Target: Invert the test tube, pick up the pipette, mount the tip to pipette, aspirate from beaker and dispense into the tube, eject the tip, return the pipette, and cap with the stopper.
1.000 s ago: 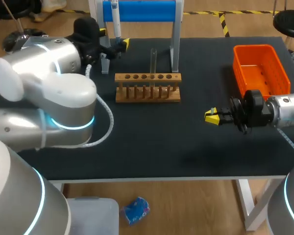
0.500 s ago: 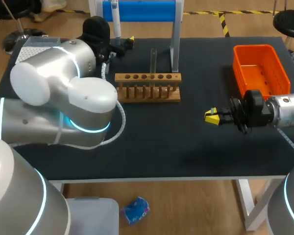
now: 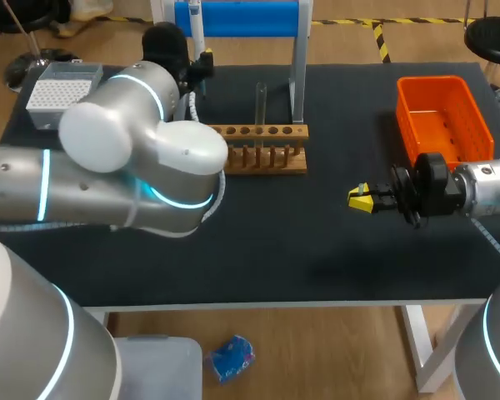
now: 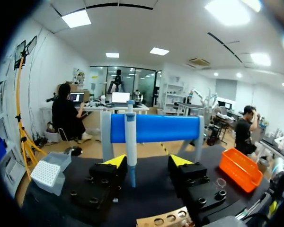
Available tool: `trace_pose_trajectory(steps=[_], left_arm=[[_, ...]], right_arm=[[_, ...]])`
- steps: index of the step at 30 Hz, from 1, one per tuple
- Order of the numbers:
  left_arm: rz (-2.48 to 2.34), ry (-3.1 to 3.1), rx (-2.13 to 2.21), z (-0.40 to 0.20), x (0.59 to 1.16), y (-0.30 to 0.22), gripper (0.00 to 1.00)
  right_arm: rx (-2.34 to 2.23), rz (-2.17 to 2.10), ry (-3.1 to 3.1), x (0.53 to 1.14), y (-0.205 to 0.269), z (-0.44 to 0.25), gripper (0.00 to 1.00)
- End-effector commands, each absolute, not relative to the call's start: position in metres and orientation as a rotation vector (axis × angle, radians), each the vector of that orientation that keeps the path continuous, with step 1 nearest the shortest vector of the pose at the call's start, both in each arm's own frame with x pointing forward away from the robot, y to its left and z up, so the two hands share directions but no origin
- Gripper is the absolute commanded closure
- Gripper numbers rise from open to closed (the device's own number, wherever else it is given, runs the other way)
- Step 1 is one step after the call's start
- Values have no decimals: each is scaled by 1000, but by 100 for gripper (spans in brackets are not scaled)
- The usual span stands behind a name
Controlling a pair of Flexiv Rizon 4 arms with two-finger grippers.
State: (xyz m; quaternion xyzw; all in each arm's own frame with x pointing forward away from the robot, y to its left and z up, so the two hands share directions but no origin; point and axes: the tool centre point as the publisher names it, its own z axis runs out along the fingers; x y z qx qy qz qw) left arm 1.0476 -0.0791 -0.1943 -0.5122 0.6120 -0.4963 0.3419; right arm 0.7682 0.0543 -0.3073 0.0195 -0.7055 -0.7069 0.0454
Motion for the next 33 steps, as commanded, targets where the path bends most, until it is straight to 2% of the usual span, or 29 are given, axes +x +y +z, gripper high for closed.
trace_pose_trajectory(steps=[1,13,33], left_arm=[[-1206,1497,-1366,-205,1067,-87,58],[-1195,1494,-1379,-210,1100,-84,55],[-1172,1531,-1358,-214,1157,-76,58]], right_arm=[[63,-2158,-2153,769,54,-308,100],[63,-2158,-2153,769,54,-308,100],[63,-2158,-2153,769,54,-308,100]])
